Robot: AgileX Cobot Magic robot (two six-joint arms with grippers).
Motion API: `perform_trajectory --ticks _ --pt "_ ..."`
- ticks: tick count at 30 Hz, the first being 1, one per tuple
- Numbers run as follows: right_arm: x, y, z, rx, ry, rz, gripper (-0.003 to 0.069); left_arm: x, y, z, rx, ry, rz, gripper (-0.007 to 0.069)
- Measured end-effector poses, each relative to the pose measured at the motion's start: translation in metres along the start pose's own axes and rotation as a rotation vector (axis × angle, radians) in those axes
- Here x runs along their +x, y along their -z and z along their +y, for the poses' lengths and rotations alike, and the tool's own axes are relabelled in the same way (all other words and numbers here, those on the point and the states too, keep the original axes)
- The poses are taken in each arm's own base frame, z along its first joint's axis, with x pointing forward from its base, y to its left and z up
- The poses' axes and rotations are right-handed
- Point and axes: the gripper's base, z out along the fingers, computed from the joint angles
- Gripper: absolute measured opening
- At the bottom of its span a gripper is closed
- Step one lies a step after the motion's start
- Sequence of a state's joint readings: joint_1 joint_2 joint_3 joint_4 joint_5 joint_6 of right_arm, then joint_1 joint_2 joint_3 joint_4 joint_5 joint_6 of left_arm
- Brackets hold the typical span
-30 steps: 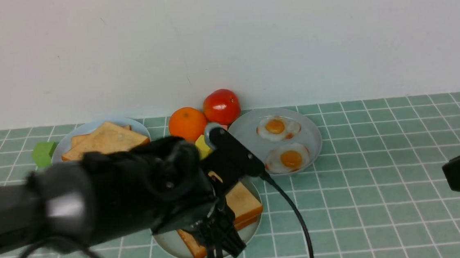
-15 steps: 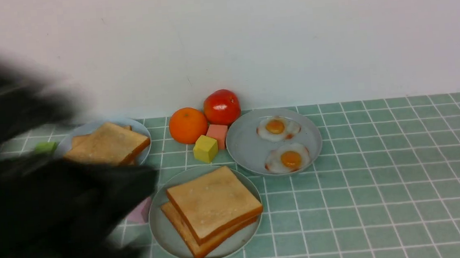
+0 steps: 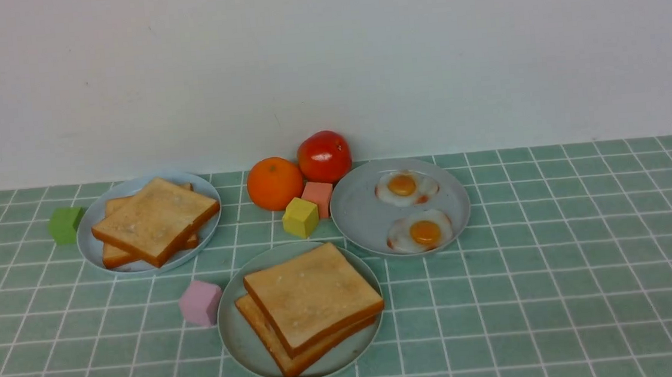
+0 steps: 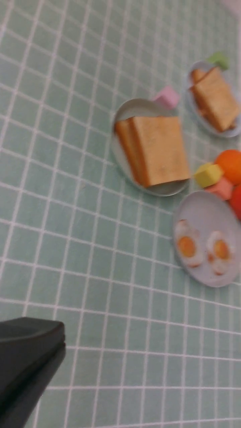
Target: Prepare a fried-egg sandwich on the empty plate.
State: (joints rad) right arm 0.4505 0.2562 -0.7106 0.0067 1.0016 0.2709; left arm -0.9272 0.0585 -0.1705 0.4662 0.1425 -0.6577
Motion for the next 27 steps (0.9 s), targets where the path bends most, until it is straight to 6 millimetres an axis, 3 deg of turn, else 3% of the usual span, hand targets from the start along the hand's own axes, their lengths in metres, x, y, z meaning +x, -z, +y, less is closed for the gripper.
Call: perform_trajectory --ticks 9,22,27 --pt "0.005 -0.016 -0.002 -0.013 -0.016 -0.047 -0.0010 0.004 0.001 0.003 -0.024 -0.002 0.028 -0.0013" --pt "0.007 -0.017 -0.005 0.036 0.005 -0.089 -0.0006 0.006 0.001 0.004 -0.040 -0.001 0.048 -0.0013" --pt "0.040 -0.041 -0.021 0.218 0.089 -0.243 -0.0006 0.006 0.001 0.004 -0.040 0.000 0.048 -0.0013"
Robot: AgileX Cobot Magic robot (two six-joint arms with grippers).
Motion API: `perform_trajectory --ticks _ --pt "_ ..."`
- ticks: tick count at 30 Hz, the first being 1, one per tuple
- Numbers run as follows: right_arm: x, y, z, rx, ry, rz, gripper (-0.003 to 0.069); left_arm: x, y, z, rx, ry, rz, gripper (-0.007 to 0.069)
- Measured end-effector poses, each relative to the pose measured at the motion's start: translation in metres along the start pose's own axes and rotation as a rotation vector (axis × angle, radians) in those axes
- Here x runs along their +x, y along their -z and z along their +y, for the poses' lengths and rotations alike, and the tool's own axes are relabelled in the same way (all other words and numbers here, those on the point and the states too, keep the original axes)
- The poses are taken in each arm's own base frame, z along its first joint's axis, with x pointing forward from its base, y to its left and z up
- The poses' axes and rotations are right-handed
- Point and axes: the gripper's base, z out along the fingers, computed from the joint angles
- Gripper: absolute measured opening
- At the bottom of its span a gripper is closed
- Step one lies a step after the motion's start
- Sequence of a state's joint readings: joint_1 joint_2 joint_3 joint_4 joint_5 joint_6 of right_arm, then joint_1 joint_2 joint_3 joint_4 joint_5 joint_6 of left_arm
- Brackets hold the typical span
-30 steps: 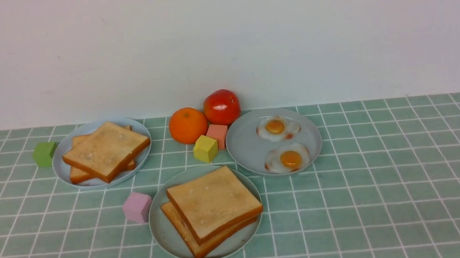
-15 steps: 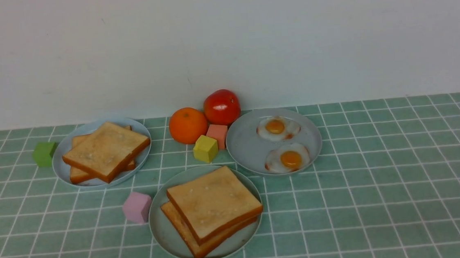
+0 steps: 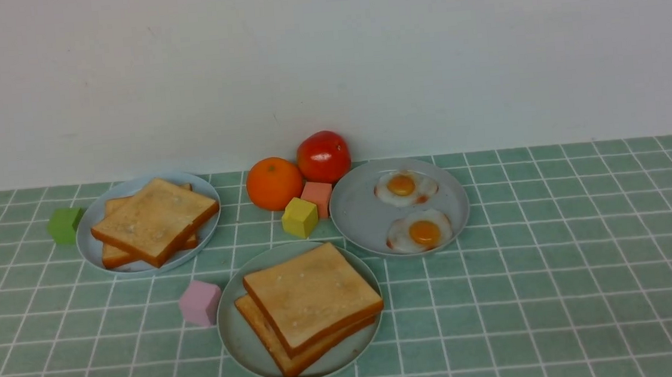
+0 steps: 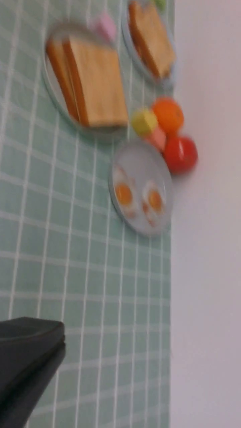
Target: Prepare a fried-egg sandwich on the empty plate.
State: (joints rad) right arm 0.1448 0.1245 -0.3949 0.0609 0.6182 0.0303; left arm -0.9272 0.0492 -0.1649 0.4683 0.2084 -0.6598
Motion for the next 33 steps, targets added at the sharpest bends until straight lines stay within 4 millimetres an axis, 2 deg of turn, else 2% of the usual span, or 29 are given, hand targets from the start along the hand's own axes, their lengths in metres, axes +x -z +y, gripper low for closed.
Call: perform_trajectory --ticks 1,2,3,4,5,8,9,33 --pt "0.003 -0.001 0.000 0.006 0.001 -0.002 -0.0006 0.000 0.000 0.000 0.000 0.000 0.000 -0.0013" --pt "0.025 -0.011 -0.004 0.049 -0.001 -0.008 -0.0006 0.000 0.000 0.000 0.000 0.000 0.000 -0.0013" --pt "0.028 -0.012 -0.004 0.053 -0.002 -0.009 -0.0006 0.000 0.000 0.000 0.000 0.000 0.000 -0.0013" --pt "0.051 -0.020 -0.007 0.078 -0.013 0.005 -0.0006 0.000 0.000 0.000 0.000 0.000 0.000 -0.0013" --pt "0.064 -0.025 -0.009 0.093 -0.019 0.015 -0.0006 0.000 0.000 0.000 0.000 0.000 0.000 -0.0013" --pt "0.095 -0.036 -0.014 0.120 -0.019 0.056 -0.0005 0.000 0.000 0.000 -0.002 0.000 0.002 -0.0010" --pt "0.100 -0.038 -0.014 0.123 -0.018 0.062 -0.0005 0.000 0.000 0.000 -0.002 0.000 0.002 -0.0010" --pt "0.100 -0.039 -0.015 0.128 -0.007 0.038 0.0005 0.001 0.000 0.000 -0.002 0.001 0.003 -0.0002"
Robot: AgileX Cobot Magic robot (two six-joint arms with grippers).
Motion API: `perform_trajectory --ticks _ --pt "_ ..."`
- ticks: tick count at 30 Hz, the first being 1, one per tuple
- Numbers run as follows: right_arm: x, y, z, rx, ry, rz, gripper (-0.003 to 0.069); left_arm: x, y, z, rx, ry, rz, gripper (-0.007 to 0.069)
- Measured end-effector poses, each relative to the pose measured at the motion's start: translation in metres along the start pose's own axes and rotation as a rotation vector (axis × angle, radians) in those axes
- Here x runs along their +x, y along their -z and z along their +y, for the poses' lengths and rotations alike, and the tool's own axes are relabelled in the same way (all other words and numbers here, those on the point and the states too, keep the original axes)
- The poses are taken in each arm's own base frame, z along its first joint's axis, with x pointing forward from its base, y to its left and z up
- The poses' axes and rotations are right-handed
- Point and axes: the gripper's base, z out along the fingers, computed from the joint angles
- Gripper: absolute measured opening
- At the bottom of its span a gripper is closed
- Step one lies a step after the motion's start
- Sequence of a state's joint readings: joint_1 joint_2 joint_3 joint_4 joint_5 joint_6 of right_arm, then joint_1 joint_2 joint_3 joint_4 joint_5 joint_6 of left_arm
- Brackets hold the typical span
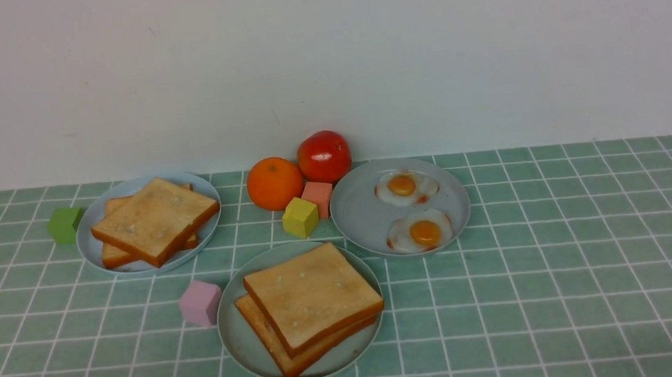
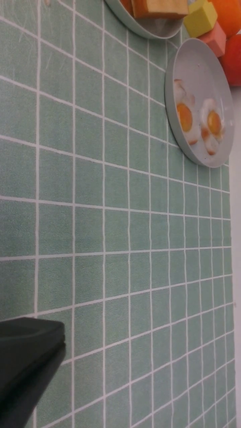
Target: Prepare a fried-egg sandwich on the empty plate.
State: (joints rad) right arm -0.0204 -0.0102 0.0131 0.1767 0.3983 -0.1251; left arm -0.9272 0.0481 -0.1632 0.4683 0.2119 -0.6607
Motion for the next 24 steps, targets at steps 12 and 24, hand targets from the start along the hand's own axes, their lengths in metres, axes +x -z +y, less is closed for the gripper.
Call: perform_trajectory --ticks 12,24 --pt "0.000 0.000 0.000 0.000 0.000 -0.001 0.0013 -0.001 0.001 0.004 -0.091 -0.007 -0.024 -0.0002" --pt "0.000 0.000 0.000 0.000 0.000 -0.002 0.0022 0.043 0.009 0.041 -0.692 0.019 -0.095 -0.0013"
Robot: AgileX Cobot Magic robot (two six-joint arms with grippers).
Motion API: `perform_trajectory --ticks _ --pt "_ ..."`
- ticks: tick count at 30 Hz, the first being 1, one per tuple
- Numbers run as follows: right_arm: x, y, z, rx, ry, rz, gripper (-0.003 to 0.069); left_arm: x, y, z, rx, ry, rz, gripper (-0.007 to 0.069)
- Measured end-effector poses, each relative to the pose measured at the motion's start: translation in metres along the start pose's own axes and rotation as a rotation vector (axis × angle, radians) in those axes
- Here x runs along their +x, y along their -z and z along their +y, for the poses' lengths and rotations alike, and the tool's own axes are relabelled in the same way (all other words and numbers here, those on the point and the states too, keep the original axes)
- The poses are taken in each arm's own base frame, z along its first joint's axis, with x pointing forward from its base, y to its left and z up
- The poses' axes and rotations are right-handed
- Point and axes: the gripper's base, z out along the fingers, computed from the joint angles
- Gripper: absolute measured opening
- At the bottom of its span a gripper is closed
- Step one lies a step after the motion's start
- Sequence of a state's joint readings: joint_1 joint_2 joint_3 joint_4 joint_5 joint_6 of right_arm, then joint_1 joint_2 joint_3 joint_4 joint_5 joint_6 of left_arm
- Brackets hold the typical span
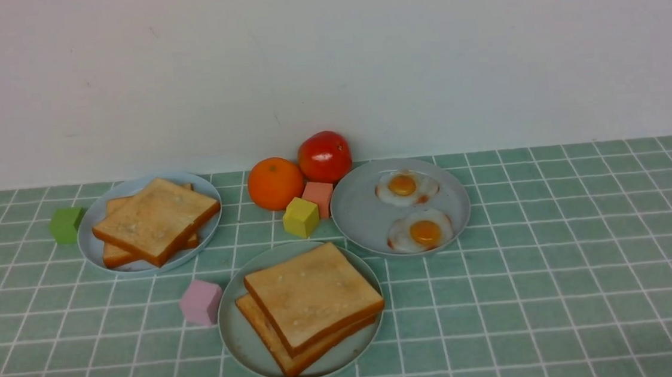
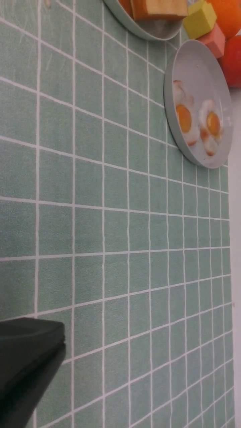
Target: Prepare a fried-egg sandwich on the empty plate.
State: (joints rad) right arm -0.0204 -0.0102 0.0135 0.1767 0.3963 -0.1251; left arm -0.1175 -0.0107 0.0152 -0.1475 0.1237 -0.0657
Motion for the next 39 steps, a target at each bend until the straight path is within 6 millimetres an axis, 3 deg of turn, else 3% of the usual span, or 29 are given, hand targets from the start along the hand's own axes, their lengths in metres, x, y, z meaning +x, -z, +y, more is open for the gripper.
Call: perform_trajectory --ticks 6,39 --pt "0.000 0.000 0.000 0.000 0.000 0.000 0.0029 0.026 0.002 0.009 -0.141 0.083 0.233 -0.0013" --pt "0.000 0.000 0.000 0.000 0.000 -0.001 0.0064 0.027 0.003 0.010 -0.154 0.151 0.237 -0.0013"
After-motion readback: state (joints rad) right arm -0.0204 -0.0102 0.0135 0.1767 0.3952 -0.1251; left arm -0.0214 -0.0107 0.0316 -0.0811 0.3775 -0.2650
